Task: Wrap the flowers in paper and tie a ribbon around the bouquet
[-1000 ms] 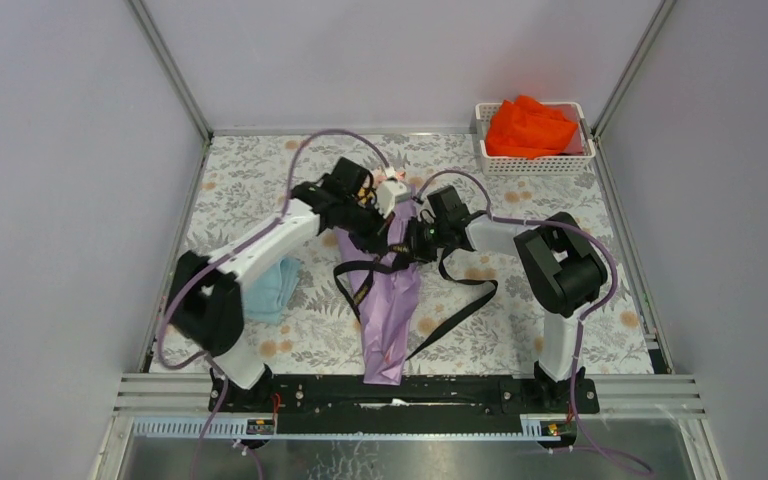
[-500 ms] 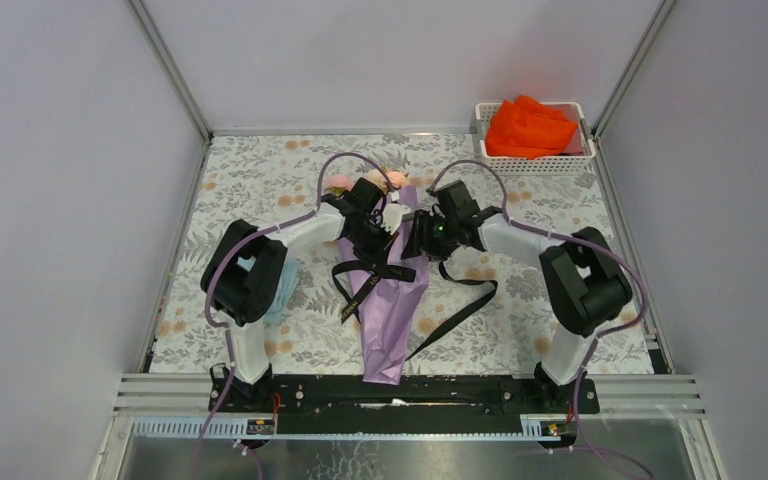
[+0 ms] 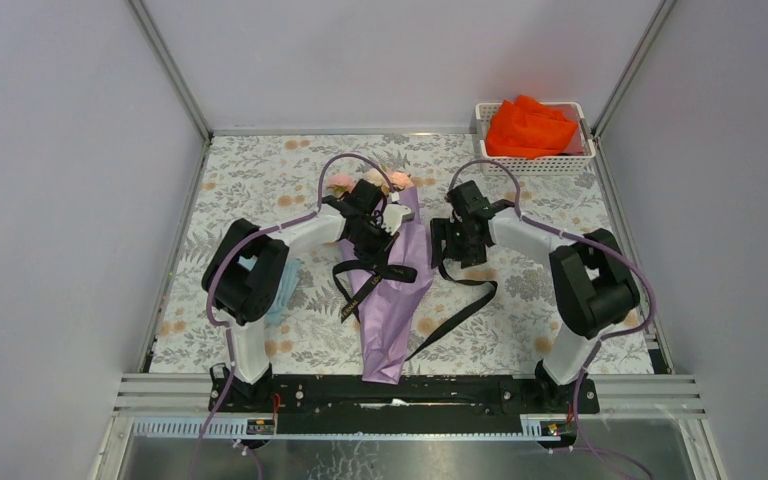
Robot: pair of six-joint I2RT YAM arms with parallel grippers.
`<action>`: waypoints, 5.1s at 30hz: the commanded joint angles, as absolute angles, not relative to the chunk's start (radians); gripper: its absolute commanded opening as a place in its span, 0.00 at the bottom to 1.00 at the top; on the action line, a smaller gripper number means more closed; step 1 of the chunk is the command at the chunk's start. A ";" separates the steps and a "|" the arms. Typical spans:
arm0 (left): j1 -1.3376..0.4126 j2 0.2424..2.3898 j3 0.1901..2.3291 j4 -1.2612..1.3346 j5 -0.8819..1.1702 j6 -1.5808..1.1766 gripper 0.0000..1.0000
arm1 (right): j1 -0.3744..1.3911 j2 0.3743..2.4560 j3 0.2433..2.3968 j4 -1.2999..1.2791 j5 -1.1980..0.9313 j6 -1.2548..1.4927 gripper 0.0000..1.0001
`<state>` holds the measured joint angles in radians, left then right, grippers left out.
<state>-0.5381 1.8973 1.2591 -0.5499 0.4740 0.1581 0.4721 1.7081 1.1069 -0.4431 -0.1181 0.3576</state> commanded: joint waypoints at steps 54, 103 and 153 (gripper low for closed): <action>-0.543 1.782 1.206 -0.509 0.384 0.215 0.00 | 0.497 1.613 1.211 0.367 -0.569 0.669 0.00; -0.525 1.825 1.134 -0.382 0.443 0.115 0.00 | 0.614 1.419 0.767 0.742 -0.187 0.880 0.00; -0.421 1.611 1.337 -0.675 0.604 0.497 0.00 | 0.562 2.085 1.366 0.300 -0.802 0.467 0.21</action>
<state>-0.5220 1.5627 1.3758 -0.8124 0.5907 0.5308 0.5728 2.1273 1.3483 0.2955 -0.7322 0.4740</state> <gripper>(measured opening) 0.006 0.157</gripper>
